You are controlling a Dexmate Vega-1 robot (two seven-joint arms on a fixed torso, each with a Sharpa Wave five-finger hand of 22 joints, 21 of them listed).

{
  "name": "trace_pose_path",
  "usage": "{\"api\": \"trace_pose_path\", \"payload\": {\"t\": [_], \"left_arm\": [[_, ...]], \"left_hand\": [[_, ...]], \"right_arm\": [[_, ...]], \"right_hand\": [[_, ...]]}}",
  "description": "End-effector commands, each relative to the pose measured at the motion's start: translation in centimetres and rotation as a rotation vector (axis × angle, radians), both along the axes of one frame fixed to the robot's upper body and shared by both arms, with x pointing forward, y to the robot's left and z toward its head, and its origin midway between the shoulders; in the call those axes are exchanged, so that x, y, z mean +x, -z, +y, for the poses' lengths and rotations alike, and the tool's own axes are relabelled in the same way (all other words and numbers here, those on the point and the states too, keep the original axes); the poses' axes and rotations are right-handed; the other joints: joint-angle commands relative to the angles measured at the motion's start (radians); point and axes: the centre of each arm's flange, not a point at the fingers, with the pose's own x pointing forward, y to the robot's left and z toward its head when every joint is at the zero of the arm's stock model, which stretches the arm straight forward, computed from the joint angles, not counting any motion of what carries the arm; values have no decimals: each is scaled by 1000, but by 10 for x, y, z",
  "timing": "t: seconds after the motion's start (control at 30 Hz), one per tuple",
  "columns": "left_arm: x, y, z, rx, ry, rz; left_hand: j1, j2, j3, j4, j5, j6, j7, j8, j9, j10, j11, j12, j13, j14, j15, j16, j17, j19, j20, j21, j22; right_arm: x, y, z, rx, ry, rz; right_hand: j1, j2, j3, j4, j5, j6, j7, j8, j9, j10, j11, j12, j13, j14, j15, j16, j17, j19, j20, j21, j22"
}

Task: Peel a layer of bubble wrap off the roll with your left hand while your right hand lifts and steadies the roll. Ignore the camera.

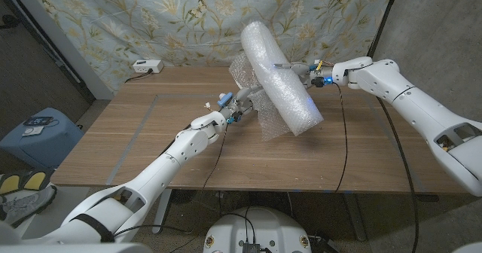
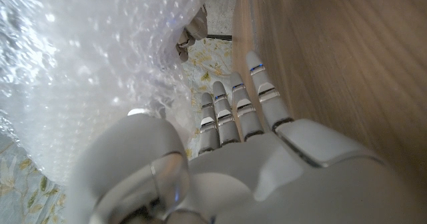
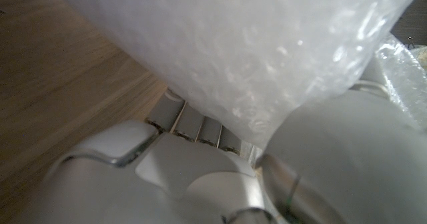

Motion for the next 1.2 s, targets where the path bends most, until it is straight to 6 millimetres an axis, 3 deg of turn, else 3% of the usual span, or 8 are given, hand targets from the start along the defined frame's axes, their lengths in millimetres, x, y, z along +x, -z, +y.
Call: {"api": "trace_pose_path", "payload": {"t": [0.03, 0.1, 0.13, 0.3, 0.5, 0.53, 0.6, 1.2], "left_arm": [[-4, -1, -2, -17, -47, 22], [-5, 0, -1, -8, -61, 27], [-5, 0, 0, -1, -64, 30], [-6, 1, 2, 9, -72, 41], [-7, 3, 4, 12, -83, 54], [-7, 3, 5, 13, -84, 55], [-6, 3, 5, -1, -68, 62], [-6, 5, 10, -10, -91, 87]], "left_hand": [[41, 10, -6, 1, 10, 178, -10, 53, 8, 169, -56, 61, 26, 173, -58, 56, 2, 67, -39, 36, 4], [52, 18, -2, 2, 10, 248, -10, 71, 11, 245, -78, 93, 40, 241, -85, 74, 2, 119, -66, 64, 6], [61, 26, 0, 2, 10, 281, -11, 79, 13, 279, -103, 110, 49, 267, -91, 84, 9, 129, -71, 72, 7], [83, 36, -6, 3, 4, 417, -15, 131, 35, 389, -126, 186, 92, 365, -129, 121, 36, 182, -98, 112, 13], [104, 48, -9, 5, -1, 460, -22, 161, 55, 428, -131, 228, 129, 429, -164, 157, 70, 211, -123, 139, 18], [107, 49, -10, 7, -2, 459, -22, 164, 60, 427, -110, 234, 137, 437, -170, 161, 76, 215, -126, 145, 20], [111, 52, -9, 10, -3, 464, -24, 171, 66, 428, -103, 244, 150, 438, -172, 163, 85, 216, -129, 151, 22], [129, 42, -10, 14, -19, 492, -28, 209, 98, 475, -106, 305, 216, 520, -207, 189, 120, 258, -161, 202, 30]], "right_arm": [[3, 7, 0, 22, 6, 20], [4, 9, -1, 26, 6, 25], [4, 10, -1, 28, 8, 28], [6, 13, -3, 36, 14, 35], [8, 16, -4, 43, 16, 47], [8, 16, -4, 48, 16, 53], [9, 16, -3, 47, 14, 53], [12, 25, -2, 74, -16, 81]], "right_hand": [[277, 290, 4, 8, 6, 14, -14, -7, 5, 54, -52, 1, 35, 50, -112, -8, 3, -7, -35, 7, 1], [276, 290, 3, 9, 6, 14, -13, -8, 5, 54, -52, 0, 34, 50, -112, -9, 3, -8, -35, 8, 1], [275, 291, 4, 9, 6, 14, -13, -8, 5, 53, -50, 0, 34, 49, -112, -11, 3, -8, -34, 9, 1], [275, 291, 3, 9, 6, 12, -10, -10, 5, 52, -49, -2, 33, 51, -113, -13, 4, -11, -34, 11, 1], [276, 292, 3, 8, 7, 11, -11, -12, 5, 52, -50, -4, 31, 52, -113, -16, 5, -14, -34, 14, 0], [276, 291, 2, 8, 7, 13, -11, -12, 5, 52, -49, -4, 31, 53, -113, -16, 5, -14, -34, 15, 0], [277, 292, 3, 7, 7, 13, -12, -12, 5, 51, -50, -4, 32, 53, -113, -17, 6, -14, -34, 16, 0], [266, 289, -3, 11, 6, -10, -9, -28, 6, 35, -45, -9, 36, 46, -110, -33, 5, -23, -26, 26, -2]]}}
